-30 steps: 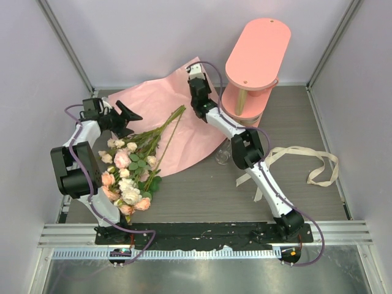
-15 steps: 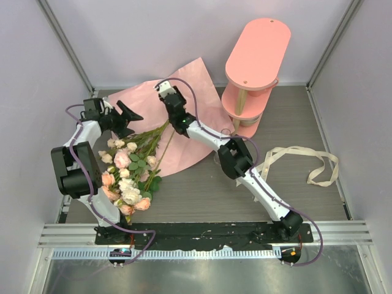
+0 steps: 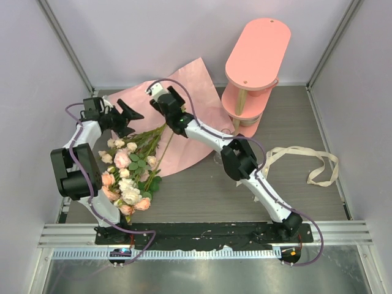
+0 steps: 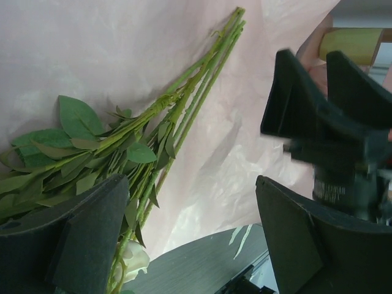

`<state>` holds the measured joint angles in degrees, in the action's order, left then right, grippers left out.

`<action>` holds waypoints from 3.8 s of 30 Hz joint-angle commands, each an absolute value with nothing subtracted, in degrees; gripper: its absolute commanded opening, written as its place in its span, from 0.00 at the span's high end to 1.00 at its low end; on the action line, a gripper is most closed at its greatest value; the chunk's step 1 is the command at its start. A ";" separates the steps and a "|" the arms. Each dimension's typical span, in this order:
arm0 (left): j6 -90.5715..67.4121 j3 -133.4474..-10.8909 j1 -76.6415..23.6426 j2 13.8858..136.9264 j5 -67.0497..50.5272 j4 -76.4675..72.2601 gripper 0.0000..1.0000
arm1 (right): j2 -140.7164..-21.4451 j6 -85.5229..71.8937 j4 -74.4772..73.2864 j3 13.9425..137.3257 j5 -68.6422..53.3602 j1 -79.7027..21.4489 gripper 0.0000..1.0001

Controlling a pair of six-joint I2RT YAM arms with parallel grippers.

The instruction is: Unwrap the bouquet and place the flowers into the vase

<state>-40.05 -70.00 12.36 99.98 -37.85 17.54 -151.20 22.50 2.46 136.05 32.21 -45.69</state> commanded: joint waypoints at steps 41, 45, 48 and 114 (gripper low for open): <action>-9.84 -90.88 -24.61 115.32 5.89 57.66 0.61 | -86.57 1.67 -4.48 95.63 30.06 -38.58 0.23; -9.32 -88.60 -24.61 114.78 6.67 57.65 0.53 | -86.57 2.02 -4.04 95.27 29.71 -38.58 0.24; -8.70 -88.42 -24.61 115.05 6.07 57.83 0.55 | -86.49 2.46 -3.52 94.84 28.92 -38.58 0.24; -11.95 -92.38 -17.23 94.59 -9.57 58.18 1.00 | -71.64 11.57 -0.45 75.26 7.44 -38.93 0.24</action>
